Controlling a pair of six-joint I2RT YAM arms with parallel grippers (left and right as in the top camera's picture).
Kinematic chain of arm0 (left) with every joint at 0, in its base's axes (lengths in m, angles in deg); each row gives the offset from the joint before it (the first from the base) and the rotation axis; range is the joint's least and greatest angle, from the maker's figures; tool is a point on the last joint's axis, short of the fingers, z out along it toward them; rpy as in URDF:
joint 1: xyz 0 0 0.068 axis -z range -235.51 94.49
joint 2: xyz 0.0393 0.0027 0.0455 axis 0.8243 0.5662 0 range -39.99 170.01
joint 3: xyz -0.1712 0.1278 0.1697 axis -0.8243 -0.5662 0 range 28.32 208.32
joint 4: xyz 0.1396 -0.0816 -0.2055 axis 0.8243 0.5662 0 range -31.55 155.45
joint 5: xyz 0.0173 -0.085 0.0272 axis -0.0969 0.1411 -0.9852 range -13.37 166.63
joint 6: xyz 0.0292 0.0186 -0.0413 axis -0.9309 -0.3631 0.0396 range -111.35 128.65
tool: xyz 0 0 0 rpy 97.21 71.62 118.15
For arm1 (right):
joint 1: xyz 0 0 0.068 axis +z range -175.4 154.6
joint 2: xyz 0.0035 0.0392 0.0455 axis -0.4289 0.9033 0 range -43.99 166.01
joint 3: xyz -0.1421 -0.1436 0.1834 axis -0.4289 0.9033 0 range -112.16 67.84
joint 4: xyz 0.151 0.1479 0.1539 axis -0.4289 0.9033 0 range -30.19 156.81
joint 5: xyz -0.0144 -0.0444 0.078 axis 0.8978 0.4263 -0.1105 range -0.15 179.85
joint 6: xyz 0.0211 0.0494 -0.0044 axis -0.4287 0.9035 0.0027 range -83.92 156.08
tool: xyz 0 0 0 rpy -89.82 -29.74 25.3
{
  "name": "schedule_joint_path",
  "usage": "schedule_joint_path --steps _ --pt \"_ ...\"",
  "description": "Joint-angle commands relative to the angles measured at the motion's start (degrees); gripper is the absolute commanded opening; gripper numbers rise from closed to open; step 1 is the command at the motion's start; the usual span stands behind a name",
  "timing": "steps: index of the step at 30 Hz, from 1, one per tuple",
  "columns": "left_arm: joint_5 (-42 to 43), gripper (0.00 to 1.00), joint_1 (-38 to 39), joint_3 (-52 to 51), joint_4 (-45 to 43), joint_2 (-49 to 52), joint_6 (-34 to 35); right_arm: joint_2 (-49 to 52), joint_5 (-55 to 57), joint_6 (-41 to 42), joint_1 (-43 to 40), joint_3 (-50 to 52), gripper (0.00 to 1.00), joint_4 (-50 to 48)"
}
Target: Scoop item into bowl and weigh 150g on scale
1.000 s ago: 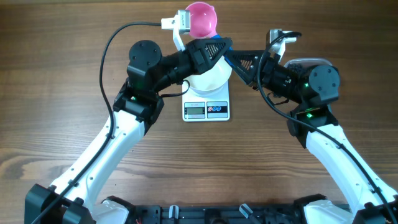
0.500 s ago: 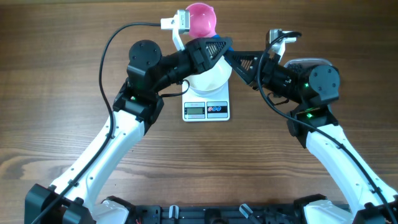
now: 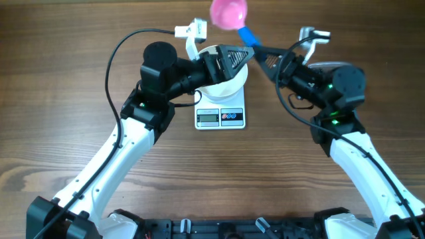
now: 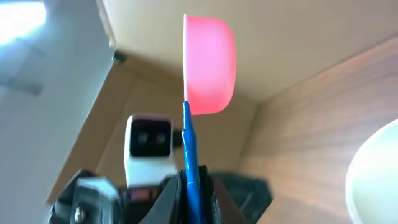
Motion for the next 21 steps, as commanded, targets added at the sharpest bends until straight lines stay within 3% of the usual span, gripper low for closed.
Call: schedule_joint_path --steps 1,7,14,20,21 --pt "0.74 1.0 0.15 0.11 4.94 -0.92 -9.38 -0.07 3.19 -5.99 -3.32 -0.79 0.05 0.96" --pt "-6.6 0.95 0.11 1.36 16.72 -3.19 -19.43 -3.19 5.64 -19.12 -8.15 -5.53 0.05 23.43" --pt "-23.47 1.0 0.11 16.33 51.34 -3.67 -33.83 -4.44 24.11 -37.57 -8.39 -24.63 0.04 63.47" --pt "-23.43 0.99 0.28 16.76 56.52 -3.56 -34.69 -4.44 29.05 -42.56 -8.39 -27.74 0.04 72.17" --pt "-23.47 0.84 0.42 16.76 57.27 -3.56 -34.58 -4.37 29.77 -43.82 -8.39 -27.74 0.04 73.26"
